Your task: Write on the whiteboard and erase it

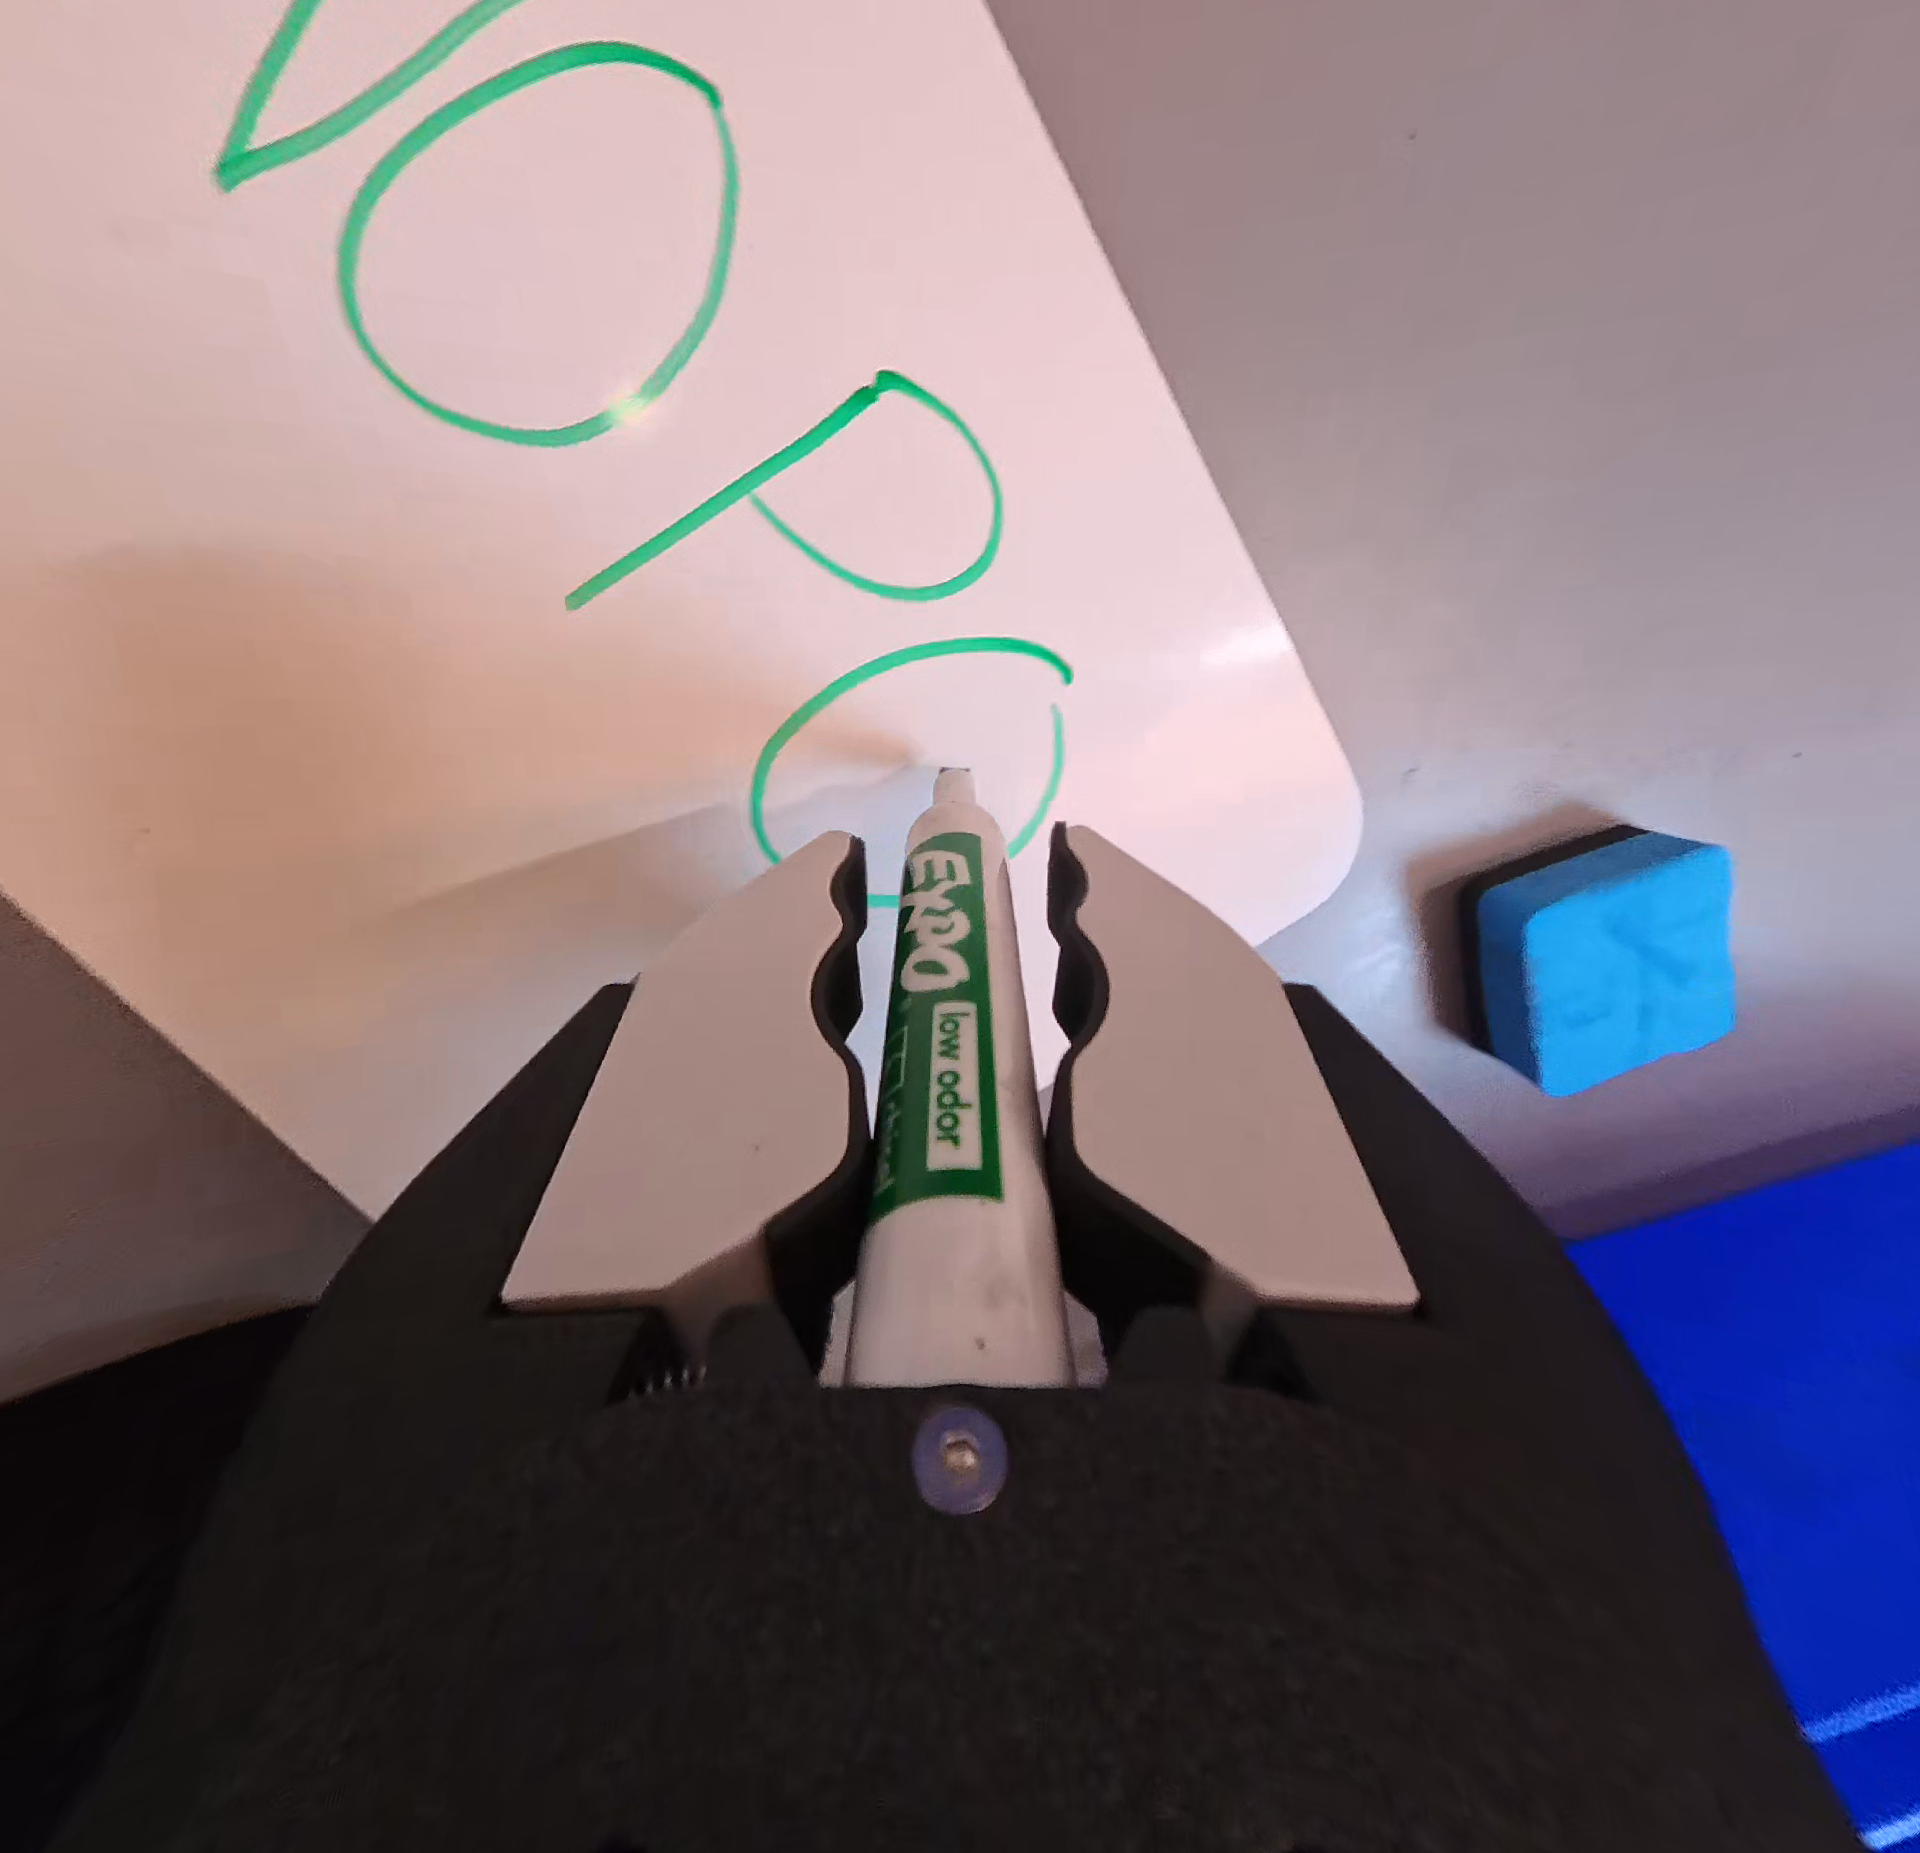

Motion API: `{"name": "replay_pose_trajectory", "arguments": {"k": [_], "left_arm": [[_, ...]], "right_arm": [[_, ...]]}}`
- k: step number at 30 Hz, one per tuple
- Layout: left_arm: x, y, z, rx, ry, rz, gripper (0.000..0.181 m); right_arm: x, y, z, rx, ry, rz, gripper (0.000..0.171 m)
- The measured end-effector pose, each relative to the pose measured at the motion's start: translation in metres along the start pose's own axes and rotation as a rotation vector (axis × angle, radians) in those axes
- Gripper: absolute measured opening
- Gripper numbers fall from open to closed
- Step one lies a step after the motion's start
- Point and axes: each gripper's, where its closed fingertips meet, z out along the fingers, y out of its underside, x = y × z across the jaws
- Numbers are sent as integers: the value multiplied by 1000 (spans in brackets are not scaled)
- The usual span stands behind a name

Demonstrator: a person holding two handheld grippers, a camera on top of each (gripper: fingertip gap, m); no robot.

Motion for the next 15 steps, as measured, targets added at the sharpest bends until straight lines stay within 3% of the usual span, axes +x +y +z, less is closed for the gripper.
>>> {"name": "replay_pose_trajectory", "arguments": {"k": [11,15], "left_arm": [[1,1,2,-7,4,0,19],[2,1,2,-7,10,4,19]], "right_arm": [[-29,38,-12,-84,-23,3,34],[-17,36,-19,-42,25,33,34]]}}
